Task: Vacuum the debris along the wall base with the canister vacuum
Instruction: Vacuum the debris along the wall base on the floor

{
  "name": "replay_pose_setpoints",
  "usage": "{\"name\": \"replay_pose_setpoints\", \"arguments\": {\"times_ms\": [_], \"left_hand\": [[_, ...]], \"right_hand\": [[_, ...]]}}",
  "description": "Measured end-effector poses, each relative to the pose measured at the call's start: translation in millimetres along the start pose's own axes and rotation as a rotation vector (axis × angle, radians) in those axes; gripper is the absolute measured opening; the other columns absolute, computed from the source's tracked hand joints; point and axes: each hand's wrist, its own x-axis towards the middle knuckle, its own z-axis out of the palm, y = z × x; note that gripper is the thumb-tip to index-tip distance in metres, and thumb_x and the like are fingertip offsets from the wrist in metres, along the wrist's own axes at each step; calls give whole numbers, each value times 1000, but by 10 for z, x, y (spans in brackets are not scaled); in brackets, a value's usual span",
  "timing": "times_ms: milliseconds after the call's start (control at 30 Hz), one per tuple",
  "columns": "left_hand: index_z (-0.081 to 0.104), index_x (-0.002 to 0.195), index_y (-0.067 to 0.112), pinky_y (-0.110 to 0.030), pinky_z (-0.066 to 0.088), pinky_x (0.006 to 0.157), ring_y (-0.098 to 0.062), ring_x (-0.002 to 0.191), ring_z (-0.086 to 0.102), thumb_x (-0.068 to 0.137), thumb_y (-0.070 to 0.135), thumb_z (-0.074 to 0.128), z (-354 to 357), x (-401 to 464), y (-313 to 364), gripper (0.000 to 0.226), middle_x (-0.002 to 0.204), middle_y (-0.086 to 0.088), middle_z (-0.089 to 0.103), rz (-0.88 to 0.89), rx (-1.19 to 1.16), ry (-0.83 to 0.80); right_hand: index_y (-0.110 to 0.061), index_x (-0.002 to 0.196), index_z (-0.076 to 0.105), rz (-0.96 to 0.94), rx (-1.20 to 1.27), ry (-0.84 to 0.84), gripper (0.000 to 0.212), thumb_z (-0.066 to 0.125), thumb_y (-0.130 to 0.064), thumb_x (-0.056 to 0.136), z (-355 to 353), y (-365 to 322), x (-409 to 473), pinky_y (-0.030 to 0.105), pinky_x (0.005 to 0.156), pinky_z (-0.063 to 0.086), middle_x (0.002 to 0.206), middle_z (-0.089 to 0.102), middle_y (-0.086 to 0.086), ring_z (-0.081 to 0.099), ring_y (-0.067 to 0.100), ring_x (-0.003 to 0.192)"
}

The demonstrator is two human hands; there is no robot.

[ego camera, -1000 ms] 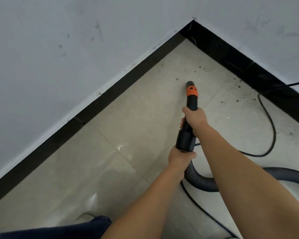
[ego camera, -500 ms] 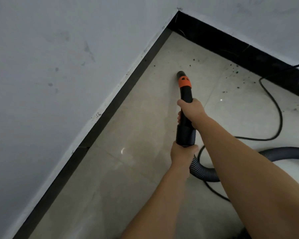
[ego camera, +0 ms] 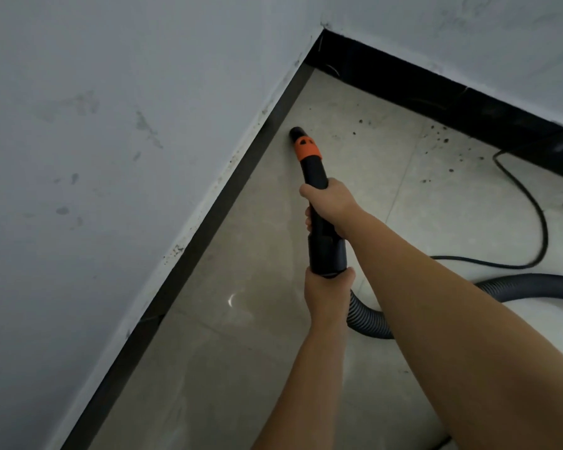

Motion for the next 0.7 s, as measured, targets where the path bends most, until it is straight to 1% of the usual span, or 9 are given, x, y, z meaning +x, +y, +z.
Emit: {"name": "replay_pose_setpoints", "arguments": {"times_ms": [100,267,333,467,567,600,700], "left_hand": [[58,118,13,-27,43,73,-15,83,56,81,10,68,-22,-10,-49,38,89,3,60,-1,19,-7],[60,117,13,-27,45,72,-19,92,61,80,13,69,-187,-139,-251,37,102,-2,66,-56,28,51],[61,115,15,-27,46,72,-19,96,62,79,14,70,-212,-154,-237,37,104,-3,67,-51,7,67],[58,110,14,-25,43,72,-18,89,58,80,11,69,-179,-79,-34,32,92,2,62,4,7,69],[60,111,8,-30,48,75,-25,92,61,78,8,70,-185,-63,77,35,96,-7,65,42,34,18],[60,110,9,-29,49,73,-24,90,62,77,7,70,-198,-72,94,34,95,-7,65,42,54,-6],[58,99,16,-24,47,64,-16,77,58,78,5,68,-258,-107,100,26,83,0,61,13,126,-79]], "right_hand": [[-8,100,47,-1,9,-12,18,58,-16,89,5,16,-33,27,44,49,65,53,11,51,23,47],[-11,99,46,-10,-46,-73,16,56,-16,88,184,236,-225,23,41,46,67,53,10,51,20,46],[-11,100,46,-19,-59,-91,17,56,-17,88,224,234,-230,22,40,45,68,53,10,51,20,46],[-7,104,46,-22,-17,-97,20,57,-16,89,181,62,-95,28,46,49,65,53,11,52,22,47],[-7,102,46,-6,29,-61,20,58,-15,89,106,-8,-31,32,50,51,63,53,12,51,23,47],[-7,101,46,0,46,-36,19,58,-15,89,77,-3,-32,32,50,51,63,53,12,51,23,47],[-9,95,46,20,118,40,15,58,-16,88,-16,92,-88,31,49,50,65,53,12,52,23,47]]}}
